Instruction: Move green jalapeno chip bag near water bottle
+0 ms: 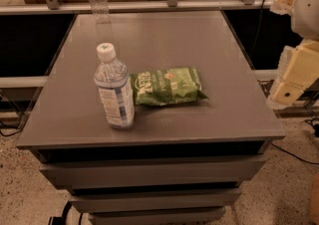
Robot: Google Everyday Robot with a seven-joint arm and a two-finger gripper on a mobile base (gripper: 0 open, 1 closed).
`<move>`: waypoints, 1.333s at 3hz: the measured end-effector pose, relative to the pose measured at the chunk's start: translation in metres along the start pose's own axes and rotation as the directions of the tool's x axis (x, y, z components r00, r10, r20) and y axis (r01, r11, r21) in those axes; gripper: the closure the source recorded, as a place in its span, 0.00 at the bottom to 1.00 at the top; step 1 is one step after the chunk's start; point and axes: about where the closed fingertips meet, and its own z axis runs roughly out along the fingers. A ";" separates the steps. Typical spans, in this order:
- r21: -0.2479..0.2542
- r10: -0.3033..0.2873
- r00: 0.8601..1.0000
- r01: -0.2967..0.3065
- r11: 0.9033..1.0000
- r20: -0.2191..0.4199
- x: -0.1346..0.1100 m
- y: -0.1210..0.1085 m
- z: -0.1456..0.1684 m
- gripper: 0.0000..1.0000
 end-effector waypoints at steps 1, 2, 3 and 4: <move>-0.021 -0.035 0.999 0.035 0.999 0.005 -0.014 0.000 0.019 0.00; -0.041 -0.070 0.998 0.070 0.997 0.000 -0.028 -0.002 0.045 0.00; -0.063 -0.100 0.995 0.099 0.993 -0.001 -0.044 -0.006 0.071 0.00; -0.089 -0.125 0.992 0.124 0.988 -0.006 -0.057 -0.007 0.101 0.00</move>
Offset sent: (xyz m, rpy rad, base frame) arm 0.0441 0.0533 -0.0615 -0.0401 0.0605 0.1132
